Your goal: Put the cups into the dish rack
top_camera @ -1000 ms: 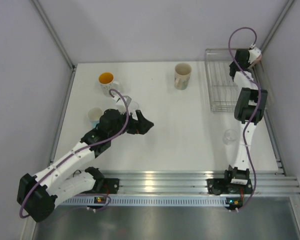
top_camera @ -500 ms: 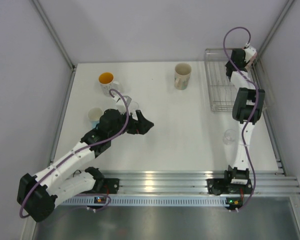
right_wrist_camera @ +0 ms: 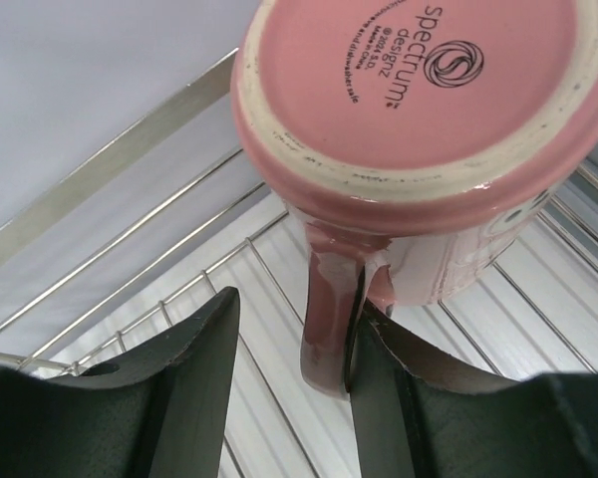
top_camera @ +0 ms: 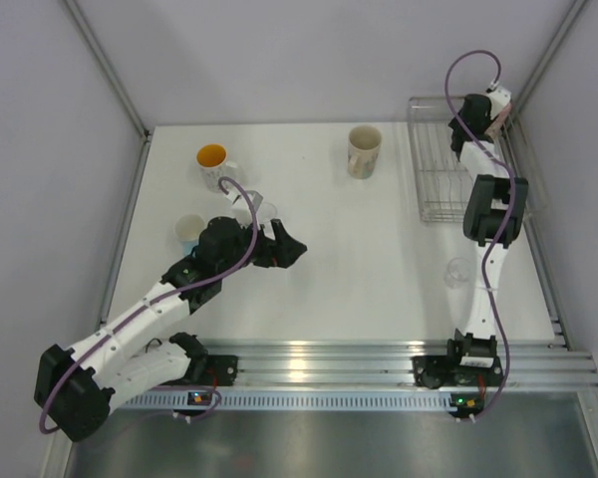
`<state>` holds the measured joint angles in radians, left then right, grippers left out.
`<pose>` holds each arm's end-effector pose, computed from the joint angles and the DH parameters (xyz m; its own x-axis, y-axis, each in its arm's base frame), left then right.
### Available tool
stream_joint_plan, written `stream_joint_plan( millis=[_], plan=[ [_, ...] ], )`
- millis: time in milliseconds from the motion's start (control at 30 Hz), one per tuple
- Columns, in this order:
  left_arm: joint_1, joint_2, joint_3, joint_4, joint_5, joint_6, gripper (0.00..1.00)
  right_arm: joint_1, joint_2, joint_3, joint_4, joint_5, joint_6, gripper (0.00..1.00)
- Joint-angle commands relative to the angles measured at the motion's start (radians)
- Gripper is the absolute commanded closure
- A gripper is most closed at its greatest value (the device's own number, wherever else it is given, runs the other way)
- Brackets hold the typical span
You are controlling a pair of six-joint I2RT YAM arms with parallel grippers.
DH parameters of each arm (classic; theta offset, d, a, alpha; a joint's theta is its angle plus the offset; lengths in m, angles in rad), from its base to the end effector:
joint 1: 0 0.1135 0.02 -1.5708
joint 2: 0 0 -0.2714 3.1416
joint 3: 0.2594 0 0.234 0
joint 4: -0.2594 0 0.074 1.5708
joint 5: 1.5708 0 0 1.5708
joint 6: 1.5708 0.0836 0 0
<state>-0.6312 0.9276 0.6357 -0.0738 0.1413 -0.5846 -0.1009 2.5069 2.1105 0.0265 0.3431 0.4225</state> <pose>0.1848 -0.1497 0.2670 -0.6218 -0.2223 -0.7510 0.4164 0.7183 -0.5574 0.6068 -0.0897 0.1872 -0.1612 0.4044 -0.9002 0.5186 0.8108 0.2714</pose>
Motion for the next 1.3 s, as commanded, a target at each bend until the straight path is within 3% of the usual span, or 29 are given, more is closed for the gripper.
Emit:
stream_joint_plan(
  millis=[0,533,1033,1267],
  plan=[
    [-0.001,0.011,0.041,0.060,0.001,0.011,0.04,-0.010,-0.048,0.078,0.084,-0.027,0.007,0.54],
    [0.001,0.042,0.059,0.065,0.011,-0.012,0.05,-0.036,-0.088,0.037,0.069,-0.099,-0.002,0.46],
    [-0.001,0.060,0.165,-0.032,-0.075,0.048,0.05,-0.079,-0.324,-0.182,0.017,-0.227,0.070,0.33],
    [0.001,0.195,0.385,-0.190,-0.227,0.089,0.06,-0.074,-0.595,-0.441,-0.045,-0.337,0.177,0.34]
  ],
)
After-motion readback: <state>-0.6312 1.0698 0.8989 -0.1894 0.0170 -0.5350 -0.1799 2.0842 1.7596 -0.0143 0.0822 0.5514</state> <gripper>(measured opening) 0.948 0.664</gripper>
